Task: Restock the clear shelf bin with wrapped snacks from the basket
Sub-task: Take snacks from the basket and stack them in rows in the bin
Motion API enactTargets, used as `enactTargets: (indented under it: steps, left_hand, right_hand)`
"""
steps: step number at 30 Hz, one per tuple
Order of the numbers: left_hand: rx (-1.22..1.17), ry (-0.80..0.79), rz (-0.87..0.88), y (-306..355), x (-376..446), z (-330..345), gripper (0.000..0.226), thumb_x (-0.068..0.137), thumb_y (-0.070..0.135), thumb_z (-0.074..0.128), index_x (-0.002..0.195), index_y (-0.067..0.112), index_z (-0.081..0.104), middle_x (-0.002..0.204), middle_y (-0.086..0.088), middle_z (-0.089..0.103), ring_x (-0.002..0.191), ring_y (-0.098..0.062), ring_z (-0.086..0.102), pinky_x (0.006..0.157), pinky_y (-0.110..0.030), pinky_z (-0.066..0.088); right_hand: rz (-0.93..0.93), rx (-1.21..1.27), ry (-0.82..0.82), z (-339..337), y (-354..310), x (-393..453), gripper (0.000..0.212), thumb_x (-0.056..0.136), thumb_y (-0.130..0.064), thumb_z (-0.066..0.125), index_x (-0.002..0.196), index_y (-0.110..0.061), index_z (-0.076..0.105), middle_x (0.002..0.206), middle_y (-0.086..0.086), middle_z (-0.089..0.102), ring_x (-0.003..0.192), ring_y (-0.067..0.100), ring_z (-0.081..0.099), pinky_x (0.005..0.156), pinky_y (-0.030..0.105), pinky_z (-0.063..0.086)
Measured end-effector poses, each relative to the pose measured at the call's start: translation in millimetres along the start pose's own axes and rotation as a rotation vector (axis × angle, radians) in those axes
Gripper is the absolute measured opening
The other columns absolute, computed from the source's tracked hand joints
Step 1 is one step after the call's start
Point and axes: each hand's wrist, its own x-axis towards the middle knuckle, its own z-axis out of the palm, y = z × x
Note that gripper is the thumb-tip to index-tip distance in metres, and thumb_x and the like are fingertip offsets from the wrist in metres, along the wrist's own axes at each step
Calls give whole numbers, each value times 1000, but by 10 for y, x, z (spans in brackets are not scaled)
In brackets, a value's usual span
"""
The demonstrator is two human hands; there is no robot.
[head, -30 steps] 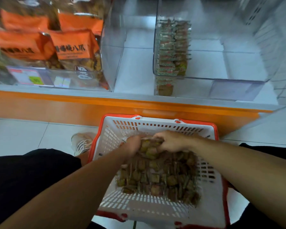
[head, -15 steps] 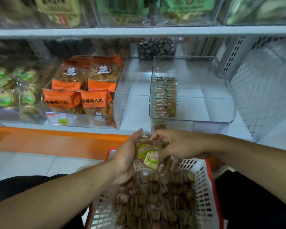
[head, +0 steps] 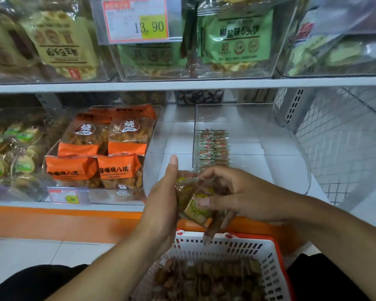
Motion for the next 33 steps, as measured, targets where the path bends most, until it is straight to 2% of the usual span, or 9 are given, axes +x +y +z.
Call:
enactTargets:
  steps: [4,6,9,11,15,20,24,29,33]
  left_hand:
    - [-110,52,-77,17,69,26,78,100,65,36,92,1,80,100,-25,76,82,-35,75,60,-34,59]
    - [-132,62,-105,5,99,23,79,100,64,36,95,-1,79,101,-28,75,77,-33,73,55,-31,59]
    - [-131,4,-129,4,126,15,88,95,74,32,110,-2,75,110,-29,73,97,-40,71,74,-40,63]
    - [-94,-76,-101,23,113,4,83,94,73,39,114,1,75,114,-26,72,102,-37,71,84,-41,62]
    - [-116,-105,-97,57,93,6,42,98,38,58,118,4,73,122,-25,70,101,-29,70,83,-35,62]
    - [-206,40,-102,61,53,-2,48,95,37,61,123,-2,65,119,-27,70,94,-29,72,72,-37,62]
    - [-184,76,-85,37,13,-7,41,96,33,63,116,-1,69,113,-22,74,100,-28,75,74,-36,62]
    - [-207,-50,-72,41,-56,56,44,83,39,72,110,5,75,116,-21,74,108,-32,72,78,-34,62]
    - [-197,-83,-73,67,-68,98,60,66,27,84,117,-2,69,114,-23,73,102,-31,74,78,-33,62]
  right_hand:
    - [-41,76,54,3,-39,-19,32,83,-34,78,111,-28,64,115,8,71,87,37,75,64,40,61]
    - [-52,94,97,1,-68,-10,32,85,-31,77,113,-24,63,110,9,73,86,41,73,62,37,59]
    - [-27,108,143,-3,-90,4,28,89,-25,75,114,-20,63,105,9,74,85,39,74,61,36,59]
    - [-19,125,148,-3,-95,1,27,89,-23,74,114,-19,63,104,10,74,83,37,74,60,36,59]
    - [-21,213,118,-40,-122,-20,37,83,-26,74,117,-15,63,102,14,74,80,34,73,59,33,58]
    - [-60,501,235,-68,-183,31,40,81,-21,71,118,-6,62,93,16,71,72,26,71,52,32,57]
    - [-98,790,369,-58,-172,71,20,94,-11,61,113,-4,62,90,14,70,75,26,71,54,29,58]
    - [-99,833,482,-4,-118,104,13,96,-6,60,109,-8,61,86,14,74,70,22,73,56,28,58]
    - [-97,779,501,37,-81,109,27,96,-9,62,122,-6,59,89,13,74,75,22,73,59,29,60]
